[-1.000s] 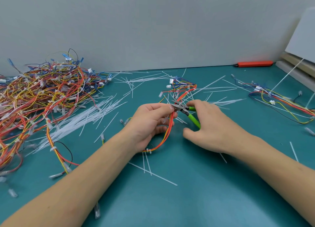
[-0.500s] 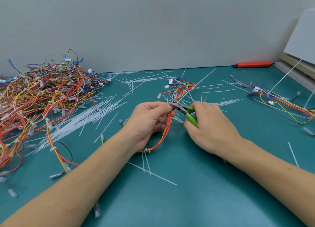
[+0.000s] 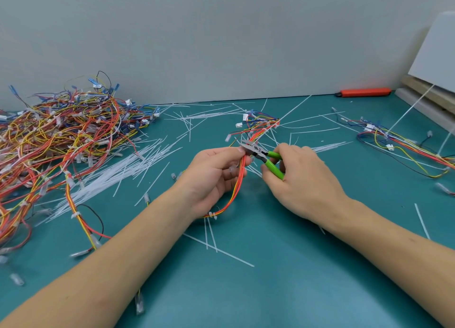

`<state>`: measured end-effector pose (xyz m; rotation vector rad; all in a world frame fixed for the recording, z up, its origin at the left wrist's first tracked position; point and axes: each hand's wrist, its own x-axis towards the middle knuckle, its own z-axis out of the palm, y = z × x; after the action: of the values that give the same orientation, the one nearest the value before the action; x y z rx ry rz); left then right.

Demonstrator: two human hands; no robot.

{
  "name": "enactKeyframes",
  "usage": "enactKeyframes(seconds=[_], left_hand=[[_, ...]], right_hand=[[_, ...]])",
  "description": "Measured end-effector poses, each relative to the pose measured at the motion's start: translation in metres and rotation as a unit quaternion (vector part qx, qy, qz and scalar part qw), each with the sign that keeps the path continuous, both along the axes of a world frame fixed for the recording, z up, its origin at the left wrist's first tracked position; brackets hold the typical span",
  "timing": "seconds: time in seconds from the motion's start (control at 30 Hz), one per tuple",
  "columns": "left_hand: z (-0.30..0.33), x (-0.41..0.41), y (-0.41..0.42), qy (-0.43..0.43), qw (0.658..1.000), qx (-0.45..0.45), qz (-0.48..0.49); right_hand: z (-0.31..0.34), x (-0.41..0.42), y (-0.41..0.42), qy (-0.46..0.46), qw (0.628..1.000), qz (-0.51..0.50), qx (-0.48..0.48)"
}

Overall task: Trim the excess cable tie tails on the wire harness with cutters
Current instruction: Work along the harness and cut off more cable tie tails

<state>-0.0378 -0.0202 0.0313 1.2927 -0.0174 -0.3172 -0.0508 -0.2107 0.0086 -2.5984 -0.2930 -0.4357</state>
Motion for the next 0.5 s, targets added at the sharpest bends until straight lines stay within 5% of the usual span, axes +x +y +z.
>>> enactKeyframes(seconds=[0.5], left_hand=[[-0.0039, 0.0028, 0.0016, 0.028, 0.999, -0.001, -0.018]], right_hand=[[-0.0023, 0.0031, -0.0022, -0.006, 1.0, -0.002, -0.017]])
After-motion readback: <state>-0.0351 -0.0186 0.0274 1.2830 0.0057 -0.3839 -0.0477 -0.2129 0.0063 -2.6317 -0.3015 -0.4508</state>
